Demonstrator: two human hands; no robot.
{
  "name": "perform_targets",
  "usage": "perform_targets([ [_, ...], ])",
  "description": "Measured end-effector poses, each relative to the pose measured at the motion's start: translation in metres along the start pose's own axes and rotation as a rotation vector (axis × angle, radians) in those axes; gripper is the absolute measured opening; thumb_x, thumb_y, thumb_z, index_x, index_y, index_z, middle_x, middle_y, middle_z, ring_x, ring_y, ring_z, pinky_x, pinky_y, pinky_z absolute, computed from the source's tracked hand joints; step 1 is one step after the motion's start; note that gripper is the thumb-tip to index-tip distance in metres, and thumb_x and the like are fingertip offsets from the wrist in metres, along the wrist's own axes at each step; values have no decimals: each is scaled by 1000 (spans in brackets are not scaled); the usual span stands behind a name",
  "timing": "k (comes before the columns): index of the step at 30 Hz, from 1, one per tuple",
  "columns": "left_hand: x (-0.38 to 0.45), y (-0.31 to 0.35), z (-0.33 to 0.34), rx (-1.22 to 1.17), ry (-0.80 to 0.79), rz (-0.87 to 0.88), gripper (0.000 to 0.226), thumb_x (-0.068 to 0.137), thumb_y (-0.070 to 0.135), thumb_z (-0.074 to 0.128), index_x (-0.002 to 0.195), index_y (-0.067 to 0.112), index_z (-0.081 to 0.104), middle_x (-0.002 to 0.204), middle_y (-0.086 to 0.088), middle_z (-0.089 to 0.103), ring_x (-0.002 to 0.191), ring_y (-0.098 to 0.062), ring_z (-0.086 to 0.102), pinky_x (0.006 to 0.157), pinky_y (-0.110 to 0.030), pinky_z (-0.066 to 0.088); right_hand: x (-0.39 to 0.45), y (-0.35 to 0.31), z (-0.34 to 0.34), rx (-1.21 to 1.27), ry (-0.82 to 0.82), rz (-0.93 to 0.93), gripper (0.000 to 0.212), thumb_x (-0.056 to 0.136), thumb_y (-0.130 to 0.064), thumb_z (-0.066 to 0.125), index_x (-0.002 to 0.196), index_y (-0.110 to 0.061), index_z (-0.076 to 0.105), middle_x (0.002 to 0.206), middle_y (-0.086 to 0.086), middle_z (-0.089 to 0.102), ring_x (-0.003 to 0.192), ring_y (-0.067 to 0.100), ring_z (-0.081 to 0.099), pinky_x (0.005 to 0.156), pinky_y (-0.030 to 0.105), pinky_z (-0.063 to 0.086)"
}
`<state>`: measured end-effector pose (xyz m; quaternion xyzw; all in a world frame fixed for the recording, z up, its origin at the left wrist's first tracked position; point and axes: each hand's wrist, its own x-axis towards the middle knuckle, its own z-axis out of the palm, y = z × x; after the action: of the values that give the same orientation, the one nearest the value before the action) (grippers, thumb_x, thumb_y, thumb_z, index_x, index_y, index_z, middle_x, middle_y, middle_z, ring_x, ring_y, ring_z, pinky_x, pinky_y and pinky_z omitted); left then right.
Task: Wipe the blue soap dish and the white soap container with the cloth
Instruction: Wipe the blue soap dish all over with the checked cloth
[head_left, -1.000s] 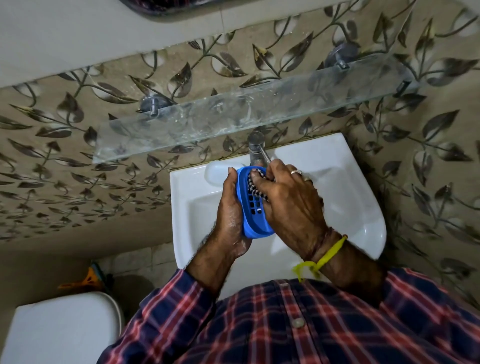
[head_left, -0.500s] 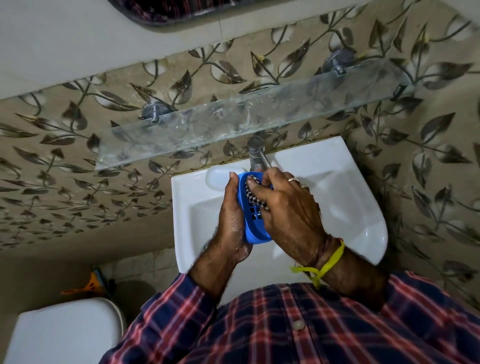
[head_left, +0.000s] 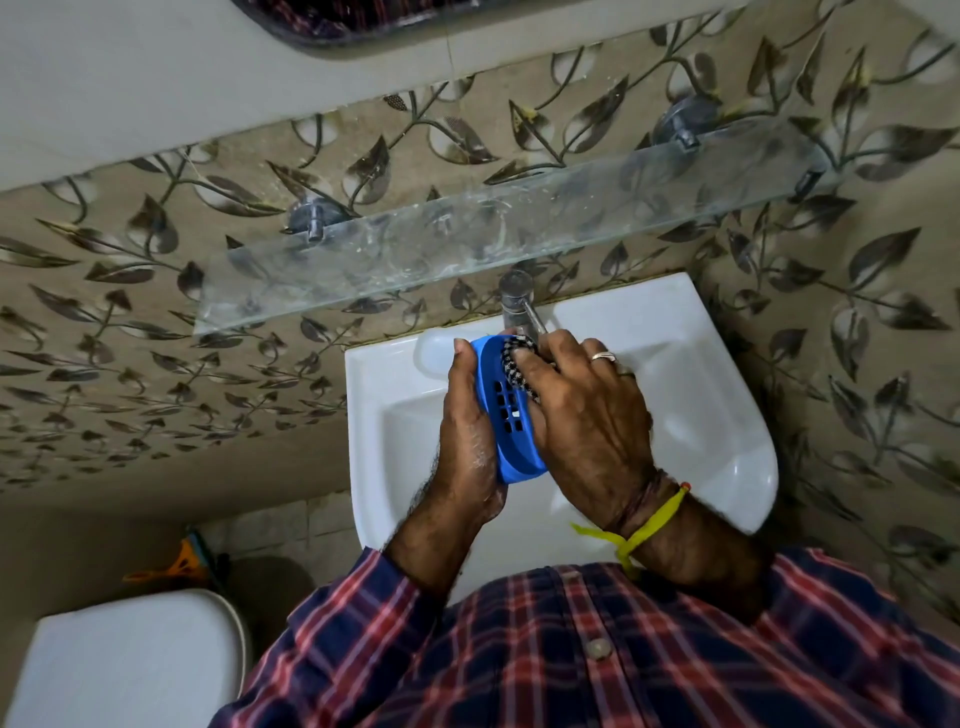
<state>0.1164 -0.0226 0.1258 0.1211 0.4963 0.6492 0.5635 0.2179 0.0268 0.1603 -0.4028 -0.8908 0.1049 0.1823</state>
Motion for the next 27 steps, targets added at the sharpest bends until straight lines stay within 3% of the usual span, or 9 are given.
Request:
perform_targets([
  [7, 1, 3, -1, 54, 40, 70, 58, 96, 68, 34, 108, 30, 77, 99, -2, 77, 89, -19, 74, 75, -36, 59, 3, -1, -3, 108, -11, 7, 37, 91, -17, 55, 128, -13, 57, 113, 9, 56, 95, 31, 59, 76, 48, 54],
  [12, 0, 1, 0, 48, 108, 85, 57, 93, 67, 41, 111, 25, 76, 106, -9, 76, 97, -29, 71, 90, -45, 54, 5, 0, -5, 112, -81, 17, 29, 92, -15, 51, 119, -13, 59, 118, 8, 55, 97, 30, 59, 78, 46, 54],
  [17, 0, 7, -3, 21, 117, 74, 60, 92, 68, 41, 121, 26, 72, 106, -11, 74, 93, -29, 70, 84, -42, 57, -6, 2, -8, 168, -135, 25, 28, 91, -16, 52, 117, -16, 61, 116, 5, 54, 91, 28, 60, 74, 40, 54],
  [19, -1, 6, -1, 39, 105, 82, 56, 97, 66, 37, 113, 28, 75, 102, -8, 76, 90, -26, 72, 78, -38, 59, -6, 1, -9, 199, -91, 32, 29, 91, -16, 54, 119, -15, 61, 112, 6, 54, 90, 28, 60, 73, 40, 54],
  [24, -5, 3, 4, 82, 89, 100, 56, 96, 64, 40, 117, 25, 73, 110, -10, 75, 99, -29, 70, 93, -47, 53, 5, 1, -8, 147, -33, 9, 29, 91, -13, 55, 119, -13, 62, 110, 7, 56, 94, 29, 59, 77, 45, 53],
  [27, -3, 5, 3, 54, 108, 102, 57, 89, 66, 47, 117, 24, 73, 108, -11, 74, 96, -29, 70, 88, -45, 55, 3, 4, -9, 133, -103, 0, 27, 91, -13, 53, 116, -17, 63, 112, 4, 56, 93, 27, 59, 76, 43, 54],
])
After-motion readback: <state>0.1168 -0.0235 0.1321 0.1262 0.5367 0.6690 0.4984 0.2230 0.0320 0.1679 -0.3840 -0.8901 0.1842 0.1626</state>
